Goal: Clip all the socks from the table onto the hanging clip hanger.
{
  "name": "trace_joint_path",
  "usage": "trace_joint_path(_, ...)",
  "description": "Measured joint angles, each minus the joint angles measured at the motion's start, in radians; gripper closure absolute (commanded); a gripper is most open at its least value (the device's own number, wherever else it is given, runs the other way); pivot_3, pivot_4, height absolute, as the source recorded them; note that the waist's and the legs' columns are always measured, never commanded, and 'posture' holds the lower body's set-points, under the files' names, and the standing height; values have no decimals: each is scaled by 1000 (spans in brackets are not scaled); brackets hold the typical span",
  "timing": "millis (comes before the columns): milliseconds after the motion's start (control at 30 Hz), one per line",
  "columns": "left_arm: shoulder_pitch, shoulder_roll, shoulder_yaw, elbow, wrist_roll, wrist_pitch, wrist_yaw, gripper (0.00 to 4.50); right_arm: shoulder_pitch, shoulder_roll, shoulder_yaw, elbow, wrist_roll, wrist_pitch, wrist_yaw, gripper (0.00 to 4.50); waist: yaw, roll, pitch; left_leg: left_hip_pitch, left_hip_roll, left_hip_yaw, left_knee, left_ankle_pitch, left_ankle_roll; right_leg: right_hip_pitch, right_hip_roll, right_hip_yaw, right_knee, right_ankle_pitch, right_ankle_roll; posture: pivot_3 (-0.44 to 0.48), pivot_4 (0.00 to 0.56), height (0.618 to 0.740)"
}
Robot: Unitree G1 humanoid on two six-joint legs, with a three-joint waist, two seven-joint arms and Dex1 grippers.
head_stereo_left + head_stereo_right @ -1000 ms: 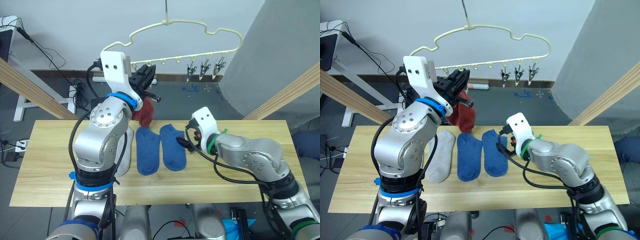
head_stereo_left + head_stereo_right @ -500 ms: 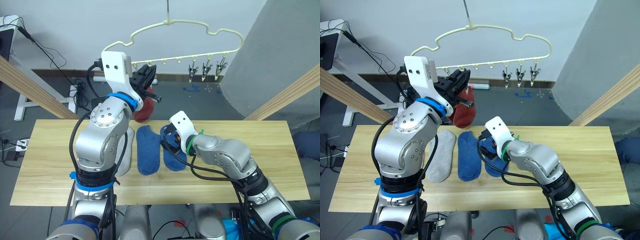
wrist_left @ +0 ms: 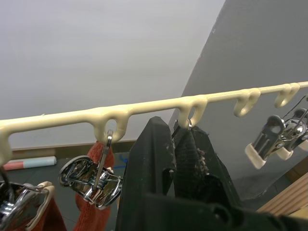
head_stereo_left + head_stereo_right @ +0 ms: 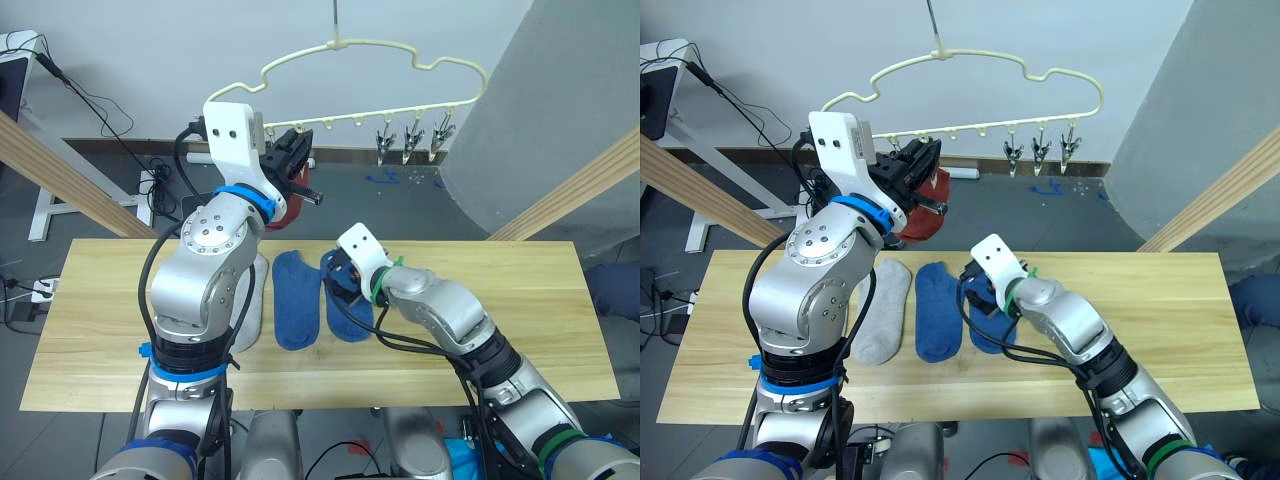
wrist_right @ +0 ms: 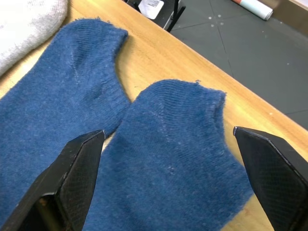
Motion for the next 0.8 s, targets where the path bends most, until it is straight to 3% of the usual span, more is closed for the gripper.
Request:
trace_joint_path(567, -1, 1, 0, -6, 4, 12, 2, 4308, 73, 51, -4, 23, -111, -1, 58, 20, 7, 0, 0, 1, 0, 0, 0, 0, 0, 0, 0, 0, 2, 0, 0, -168, 412, 740)
trace_joint_path(667, -1, 1, 0, -6, 4, 13, 2, 4308, 81, 41, -3, 21, -138, -5, 61, 600, 8, 0, 0, 1, 0, 0, 0, 0, 0, 0, 0, 0, 2, 0, 0, -170, 413, 740)
trace_joint_path(800, -1, 1, 0, -6, 4, 14, 0, 4308, 82, 38, -13, 22, -167, -5, 70, 1981, 9, 0, 0, 1, 0, 0, 0, 0, 0, 0, 0, 0, 3, 0, 0, -172, 408, 740)
